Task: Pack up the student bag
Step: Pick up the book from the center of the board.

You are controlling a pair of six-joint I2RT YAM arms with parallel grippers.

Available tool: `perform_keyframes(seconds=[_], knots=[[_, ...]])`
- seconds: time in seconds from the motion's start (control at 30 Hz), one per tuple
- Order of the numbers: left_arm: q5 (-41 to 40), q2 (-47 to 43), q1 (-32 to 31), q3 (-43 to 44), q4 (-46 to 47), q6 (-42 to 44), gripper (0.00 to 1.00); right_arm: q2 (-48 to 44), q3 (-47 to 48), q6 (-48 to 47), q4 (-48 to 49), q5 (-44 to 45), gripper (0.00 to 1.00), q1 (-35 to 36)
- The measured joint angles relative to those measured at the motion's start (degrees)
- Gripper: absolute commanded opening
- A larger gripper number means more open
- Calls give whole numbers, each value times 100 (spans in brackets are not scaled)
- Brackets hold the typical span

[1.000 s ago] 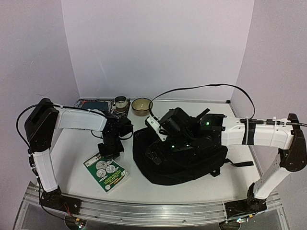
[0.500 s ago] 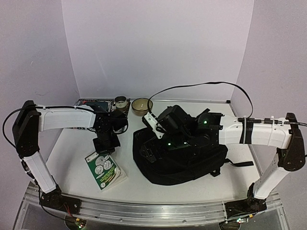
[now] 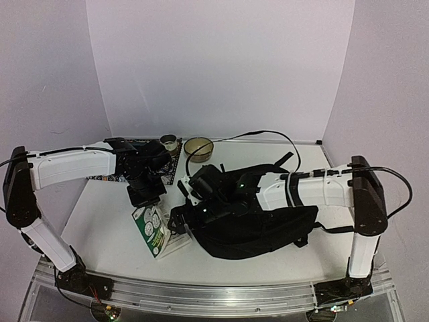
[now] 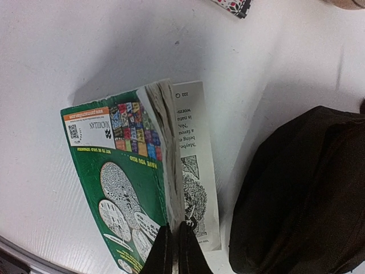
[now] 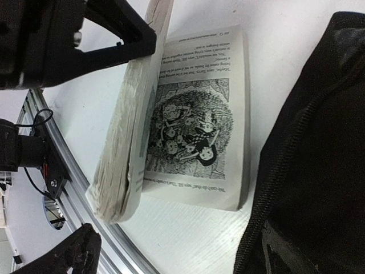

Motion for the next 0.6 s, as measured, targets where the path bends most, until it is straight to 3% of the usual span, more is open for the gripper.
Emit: perform_keyframes(seconds=[0.6], knots=[[286,31,11,-114,508,133,0,561,520,699,221,-168,98,159]])
